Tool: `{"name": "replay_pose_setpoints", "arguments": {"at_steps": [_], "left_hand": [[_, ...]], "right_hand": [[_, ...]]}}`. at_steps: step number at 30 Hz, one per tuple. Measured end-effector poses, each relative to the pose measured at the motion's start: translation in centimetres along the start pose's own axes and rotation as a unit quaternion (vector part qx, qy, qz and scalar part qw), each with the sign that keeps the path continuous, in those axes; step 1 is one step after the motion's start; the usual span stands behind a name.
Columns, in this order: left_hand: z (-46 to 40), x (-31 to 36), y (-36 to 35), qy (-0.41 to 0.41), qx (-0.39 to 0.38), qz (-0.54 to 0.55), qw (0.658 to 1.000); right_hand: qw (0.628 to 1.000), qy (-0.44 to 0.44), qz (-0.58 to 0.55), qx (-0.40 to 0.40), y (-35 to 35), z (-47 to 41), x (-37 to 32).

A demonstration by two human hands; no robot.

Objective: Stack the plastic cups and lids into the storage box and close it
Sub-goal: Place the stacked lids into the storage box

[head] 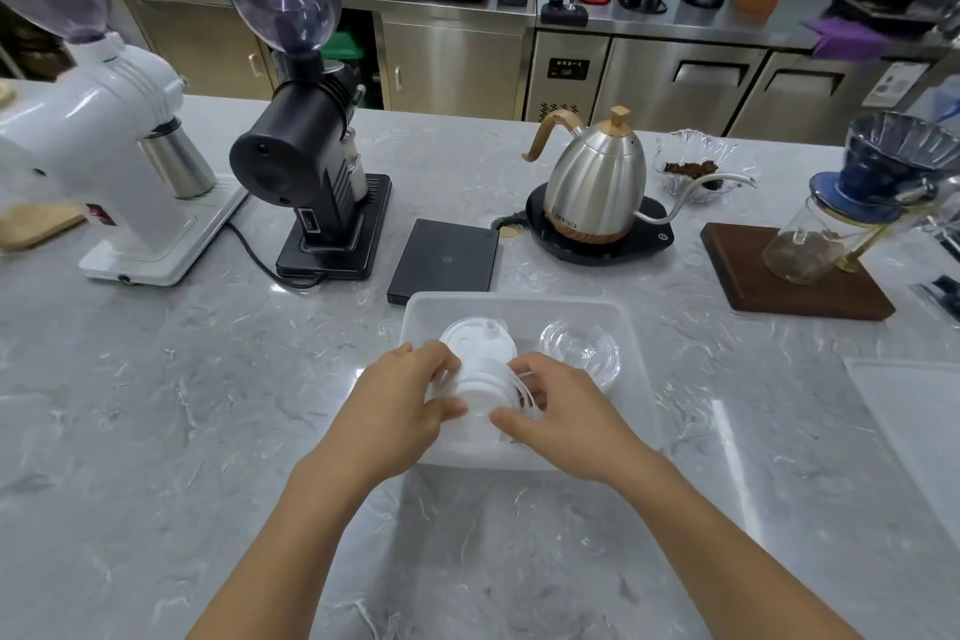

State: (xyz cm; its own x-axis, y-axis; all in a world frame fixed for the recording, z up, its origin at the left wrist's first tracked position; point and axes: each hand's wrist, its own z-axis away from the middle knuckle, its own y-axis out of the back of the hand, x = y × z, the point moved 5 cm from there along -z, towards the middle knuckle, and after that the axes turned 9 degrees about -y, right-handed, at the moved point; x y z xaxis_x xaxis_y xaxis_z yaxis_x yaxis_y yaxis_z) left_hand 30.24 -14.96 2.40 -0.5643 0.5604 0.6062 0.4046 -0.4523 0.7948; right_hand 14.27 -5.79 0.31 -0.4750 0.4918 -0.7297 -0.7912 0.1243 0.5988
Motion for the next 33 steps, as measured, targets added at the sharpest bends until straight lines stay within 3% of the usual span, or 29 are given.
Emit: {"name": "replay_pose_setpoints", "arguments": {"at_steps": [14,30,33], "left_hand": [[-1.3,-1.0,-0.4,-0.027,-0.013,-0.106,0.994],[-2.2,0.5,-0.6,-0.044,-0.093,-0.277,0.955],[-1.6,0.8,-0.3,-0.038,-0.098,-0.255,0.961]], "right_hand": [[0.997,0.007,0.081,0.000,0.1,-0.9,-0.5],[0.994,-0.018,0.111,0.012,0.4,-1.0,-1.0],[0.991,0.002,0.134,0.016,0.5,-0.6,-1.1]]}}
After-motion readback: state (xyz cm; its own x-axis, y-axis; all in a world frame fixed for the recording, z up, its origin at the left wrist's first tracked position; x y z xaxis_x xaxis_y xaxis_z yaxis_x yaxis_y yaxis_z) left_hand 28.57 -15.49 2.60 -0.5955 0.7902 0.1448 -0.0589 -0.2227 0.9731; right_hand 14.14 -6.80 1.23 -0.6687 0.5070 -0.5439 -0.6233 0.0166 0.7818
